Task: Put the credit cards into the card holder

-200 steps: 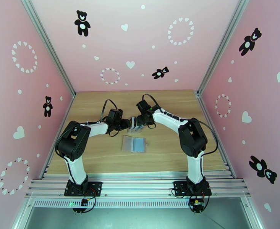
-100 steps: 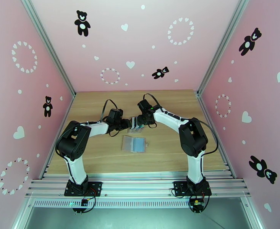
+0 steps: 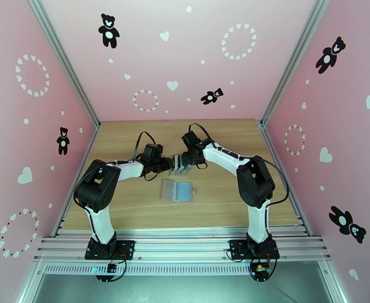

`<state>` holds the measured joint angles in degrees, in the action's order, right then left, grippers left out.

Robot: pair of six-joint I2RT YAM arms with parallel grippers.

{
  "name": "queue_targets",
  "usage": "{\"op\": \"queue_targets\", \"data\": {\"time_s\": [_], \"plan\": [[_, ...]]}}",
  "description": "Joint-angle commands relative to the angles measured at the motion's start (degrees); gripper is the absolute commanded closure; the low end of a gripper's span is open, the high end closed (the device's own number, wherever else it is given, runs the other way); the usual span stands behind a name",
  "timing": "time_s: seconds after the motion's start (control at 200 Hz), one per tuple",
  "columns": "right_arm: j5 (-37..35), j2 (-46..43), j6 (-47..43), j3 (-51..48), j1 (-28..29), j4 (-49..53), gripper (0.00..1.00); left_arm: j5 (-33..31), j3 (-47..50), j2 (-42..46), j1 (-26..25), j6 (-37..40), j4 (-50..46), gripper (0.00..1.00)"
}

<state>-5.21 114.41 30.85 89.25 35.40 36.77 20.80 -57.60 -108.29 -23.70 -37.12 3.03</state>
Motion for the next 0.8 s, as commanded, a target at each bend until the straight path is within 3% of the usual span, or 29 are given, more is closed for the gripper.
{"op": "queue_targets", "data": {"time_s": [0.0, 0.34, 0.571, 0.796], "plan": [[-3.14, -2.35, -0.84, 1.96, -0.63, 3.46, 0.4, 0.12, -0.49, -1.8, 0.68, -0.58, -1.34, 0.59], [-3.52, -2.5, -1.41, 3.38, -0.67, 4.67, 0.45, 0.07, -0.68, -2.05, 0.63, -0.58, -1.65, 0.59], [5.0, -1.98, -1.03, 2.21, -0.59, 1.17, 0.42, 0.12, -0.77, -2.1, 0.68, -0.48, -1.74, 0.59], [5.2, -0.95, -0.75, 1.32, -0.67, 0.65, 0.42, -1.03, -0.97, -1.83, 0.92, -0.03, -2.9, 0.59]]}}
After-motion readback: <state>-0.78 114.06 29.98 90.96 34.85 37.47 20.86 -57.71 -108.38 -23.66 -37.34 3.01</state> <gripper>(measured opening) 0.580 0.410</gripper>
